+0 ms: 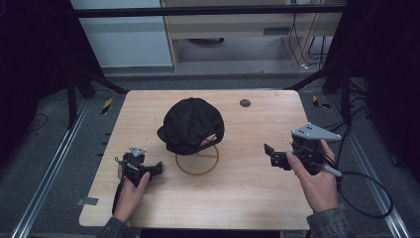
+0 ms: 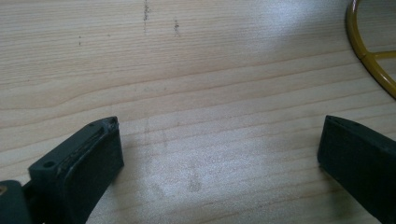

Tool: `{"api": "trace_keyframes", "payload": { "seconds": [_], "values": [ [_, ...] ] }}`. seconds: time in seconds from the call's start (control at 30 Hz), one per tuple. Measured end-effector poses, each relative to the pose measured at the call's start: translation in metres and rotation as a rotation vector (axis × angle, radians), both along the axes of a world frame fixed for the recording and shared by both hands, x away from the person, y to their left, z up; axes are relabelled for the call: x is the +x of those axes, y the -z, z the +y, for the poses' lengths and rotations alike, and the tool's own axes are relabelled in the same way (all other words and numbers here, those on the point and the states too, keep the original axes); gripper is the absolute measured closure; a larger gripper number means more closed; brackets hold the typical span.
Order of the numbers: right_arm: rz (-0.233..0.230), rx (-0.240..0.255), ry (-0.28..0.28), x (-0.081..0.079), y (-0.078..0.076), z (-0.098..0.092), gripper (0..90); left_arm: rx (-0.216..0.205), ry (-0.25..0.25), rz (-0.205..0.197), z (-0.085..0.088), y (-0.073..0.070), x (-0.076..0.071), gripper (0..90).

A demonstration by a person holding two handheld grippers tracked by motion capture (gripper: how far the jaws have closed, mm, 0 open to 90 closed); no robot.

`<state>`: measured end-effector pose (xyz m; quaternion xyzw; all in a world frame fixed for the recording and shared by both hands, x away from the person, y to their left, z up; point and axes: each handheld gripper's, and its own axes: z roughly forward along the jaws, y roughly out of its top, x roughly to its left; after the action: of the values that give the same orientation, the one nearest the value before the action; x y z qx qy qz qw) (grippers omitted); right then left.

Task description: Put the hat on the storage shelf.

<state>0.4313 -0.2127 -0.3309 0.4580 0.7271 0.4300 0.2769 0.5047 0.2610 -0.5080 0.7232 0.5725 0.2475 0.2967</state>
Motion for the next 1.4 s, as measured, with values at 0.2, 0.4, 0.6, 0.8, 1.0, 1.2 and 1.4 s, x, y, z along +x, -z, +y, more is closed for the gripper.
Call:
{"api": "trace_keyframes", "payload": {
  "seconds": [0.2,0.4,0.6,0.8,1.0,1.2,1.4],
  "values": [
    [0.011,-0.02,0.022,-0.001,0.024,-0.005,6.9,0.0,0.0,0.0,0.0,0.0,0.0,0.0],
    [0.025,-0.031,0.028,-0.002,0.045,-0.008,7.1,0.0,0.0,0.0,0.0,0.0,0.0,0.0],
    [0.048,-0.046,0.032,-0.001,0.065,-0.009,7.3,0.0,0.0,0.0,0.0,0.0,0.0,0.0],
    [0.069,-0.052,0.036,0.001,0.085,-0.007,7.3,0.0,0.0,0.0,0.0,0.0,0.0,0.0],
    [0.099,-0.059,0.027,0.002,0.107,0.0,7.4,0.0,0.0,0.0,0.0,0.0,0.0,0.0],
    [0.12,-0.069,0.014,0.004,0.121,0.006,7.5,0.0,0.0,0.0,0.0,0.0,0.0,0.0],
    [0.14,-0.071,0.006,0.004,0.133,0.009,7.4,0.0,0.0,0.0,0.0,0.0,0.0,0.0]
  ]
}}
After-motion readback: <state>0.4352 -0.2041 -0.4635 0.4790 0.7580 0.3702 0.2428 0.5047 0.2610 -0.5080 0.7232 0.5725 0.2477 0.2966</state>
